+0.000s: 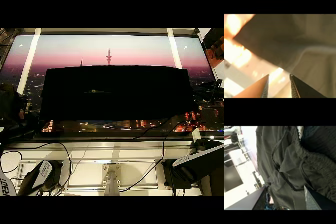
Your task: Fold the clothes and pants, and hang the long-sleeved shirts on hangers.
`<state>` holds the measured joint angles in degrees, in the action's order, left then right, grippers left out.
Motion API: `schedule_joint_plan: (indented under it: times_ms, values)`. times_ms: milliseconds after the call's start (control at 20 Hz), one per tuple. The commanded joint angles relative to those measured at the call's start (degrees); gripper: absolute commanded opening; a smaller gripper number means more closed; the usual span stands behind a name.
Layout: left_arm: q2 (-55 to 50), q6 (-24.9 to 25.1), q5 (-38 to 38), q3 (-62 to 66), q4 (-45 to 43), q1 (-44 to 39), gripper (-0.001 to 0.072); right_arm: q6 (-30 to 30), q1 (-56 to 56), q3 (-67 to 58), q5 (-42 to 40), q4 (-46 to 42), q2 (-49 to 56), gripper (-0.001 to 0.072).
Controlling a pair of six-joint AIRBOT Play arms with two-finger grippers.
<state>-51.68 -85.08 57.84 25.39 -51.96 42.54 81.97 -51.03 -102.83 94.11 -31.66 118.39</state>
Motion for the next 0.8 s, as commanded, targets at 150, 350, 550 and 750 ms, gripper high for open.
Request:
schedule_joint_plan:
  times_ms: [150,350,550,750]
  values:
    - [0.13,-1.51,-2.58,0.0,-3.34,0.31,0.0303,-0.04,0.0,0.02,0.31,0.0,0.02,0.0527]
    - [0.09,-4.09,-6.67,0.0,-3.34,0.28,0.0412,-0.04,0.0,0.02,0.02,0.0,0.0,0.0527]
    - [0.09,-4.09,-6.64,-0.24,-2.05,0.28,0.0415,-0.04,0.0,0.02,-0.28,0.0,0.02,0.0527]
    - [-1.11,-4.07,-5.75,-0.79,-0.28,0.28,0.0494,-0.04,0.0,0.02,-0.63,0.0,0.02,0.0527]
